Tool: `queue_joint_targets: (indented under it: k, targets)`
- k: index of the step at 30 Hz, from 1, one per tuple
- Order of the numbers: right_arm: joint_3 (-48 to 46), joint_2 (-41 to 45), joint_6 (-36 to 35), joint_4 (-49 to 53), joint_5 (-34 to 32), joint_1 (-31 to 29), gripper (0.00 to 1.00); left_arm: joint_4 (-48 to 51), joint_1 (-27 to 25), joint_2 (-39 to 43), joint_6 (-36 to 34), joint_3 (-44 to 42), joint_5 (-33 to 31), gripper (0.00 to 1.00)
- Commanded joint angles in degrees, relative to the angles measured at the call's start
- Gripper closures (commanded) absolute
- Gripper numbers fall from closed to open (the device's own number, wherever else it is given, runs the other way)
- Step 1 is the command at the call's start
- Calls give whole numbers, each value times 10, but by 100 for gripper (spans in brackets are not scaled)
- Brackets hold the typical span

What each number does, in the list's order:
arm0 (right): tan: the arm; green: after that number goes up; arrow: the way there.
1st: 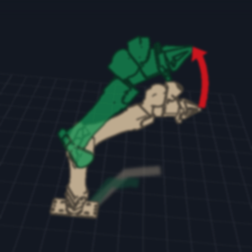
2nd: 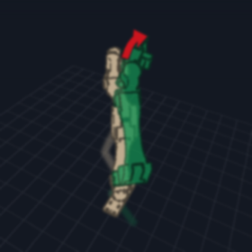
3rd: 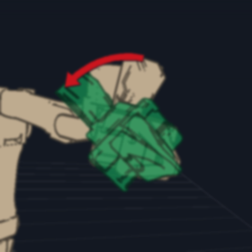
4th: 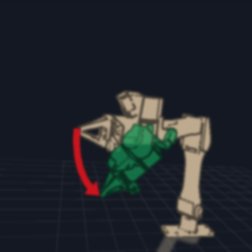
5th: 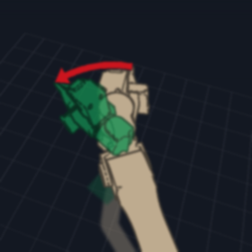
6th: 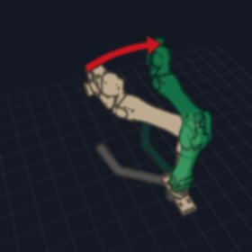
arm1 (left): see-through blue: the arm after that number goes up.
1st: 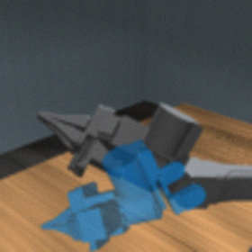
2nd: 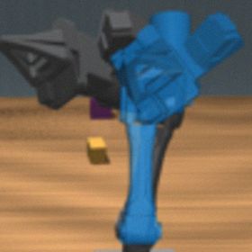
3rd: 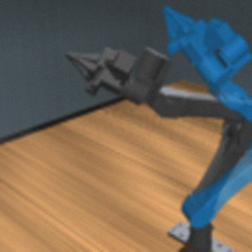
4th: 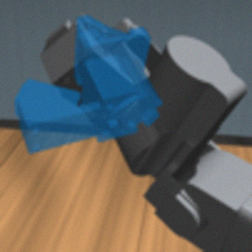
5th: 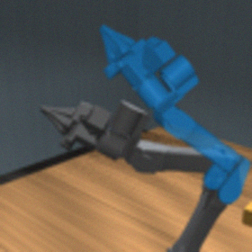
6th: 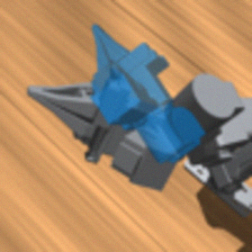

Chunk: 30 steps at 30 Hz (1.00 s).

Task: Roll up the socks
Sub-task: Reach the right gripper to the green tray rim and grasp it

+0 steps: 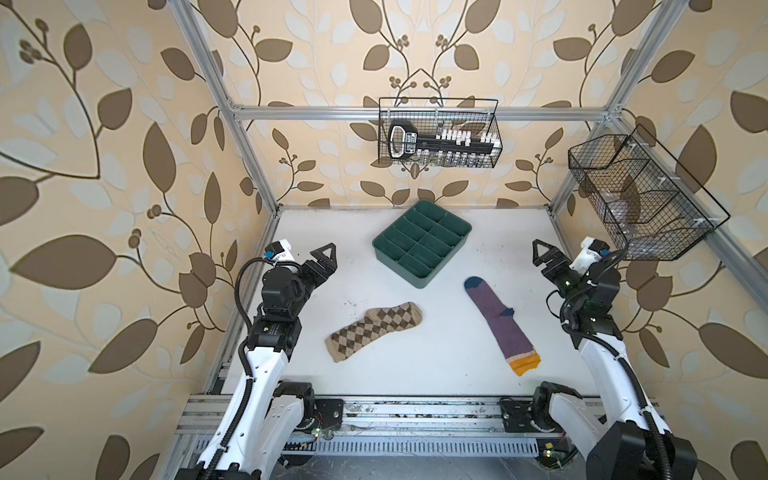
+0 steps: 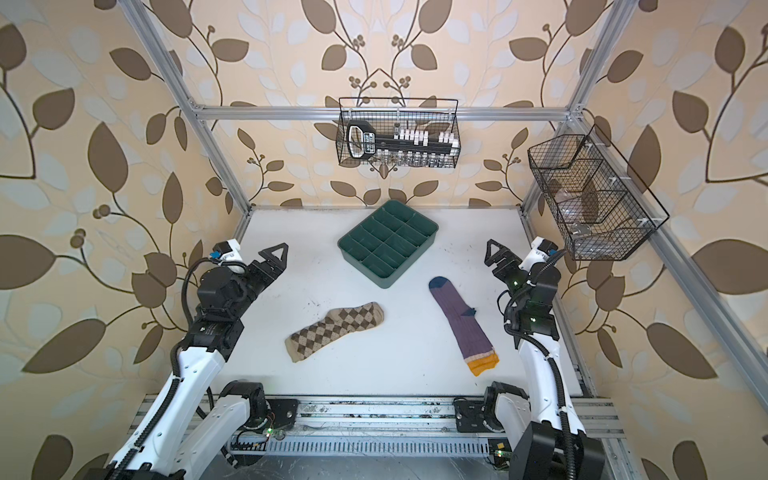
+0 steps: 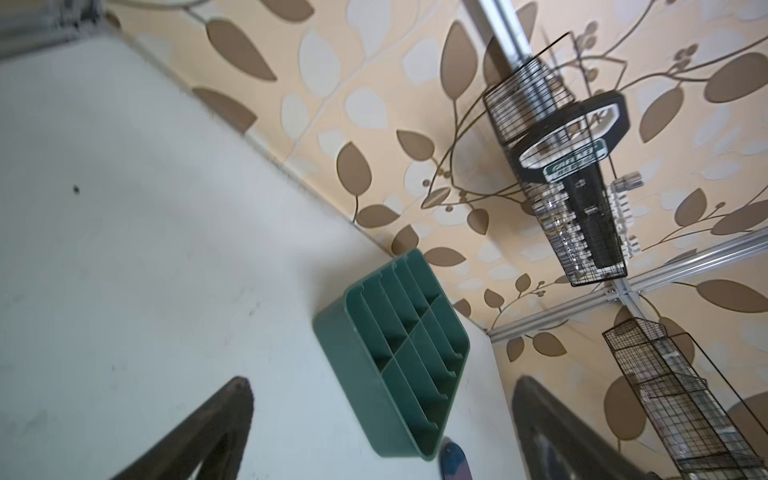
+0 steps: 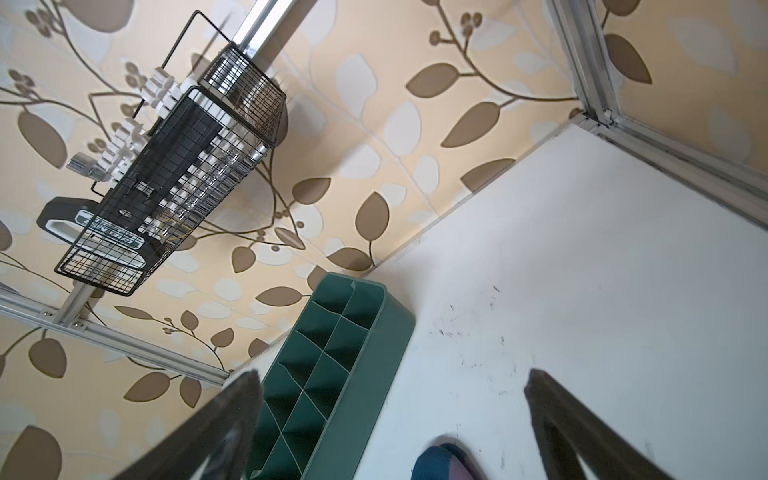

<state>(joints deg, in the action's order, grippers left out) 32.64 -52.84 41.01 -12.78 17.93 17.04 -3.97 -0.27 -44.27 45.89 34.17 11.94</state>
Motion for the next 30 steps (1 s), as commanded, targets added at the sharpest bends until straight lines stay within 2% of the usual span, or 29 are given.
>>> queue_joint_targets:
  k: [1,2,3,5,7,10,12,16,18,21,24,26,30]
  targets:
    - [-28,13,115,-14,0,6,1,10,4,14,175,18,-4,1]
    - [-33,16,150,-5,-14,7,0,41,4,17,178,26,-9,1]
    - [-37,14,146,-23,21,15,0,67,5,20,152,39,5,1]
    - [-17,-5,106,-43,116,21,0,96,5,25,124,54,27,1]
    - [9,-15,75,12,116,6,0,123,5,28,101,65,45,1]
    - [35,-24,24,93,67,-42,0,288,4,3,5,149,43,1]
    - [52,-33,-13,125,8,-107,0,435,3,-35,-67,221,19,4]
    - [127,-103,-78,219,-113,-241,0,597,-12,-81,-154,283,-26,4]
    - [171,-156,-101,268,-150,-288,0,628,-44,-78,-182,294,-72,1]
    - [207,-207,-117,300,-174,-324,0,646,-92,-75,-198,306,-143,1]
    - [243,-274,-131,314,-190,-358,1,662,-162,-91,-214,317,-243,1]
    - [288,-350,-138,333,-197,-380,4,663,-203,-120,-232,305,-305,1]
    - [363,-443,-142,364,-215,-408,7,635,-212,-134,-241,267,-322,1]
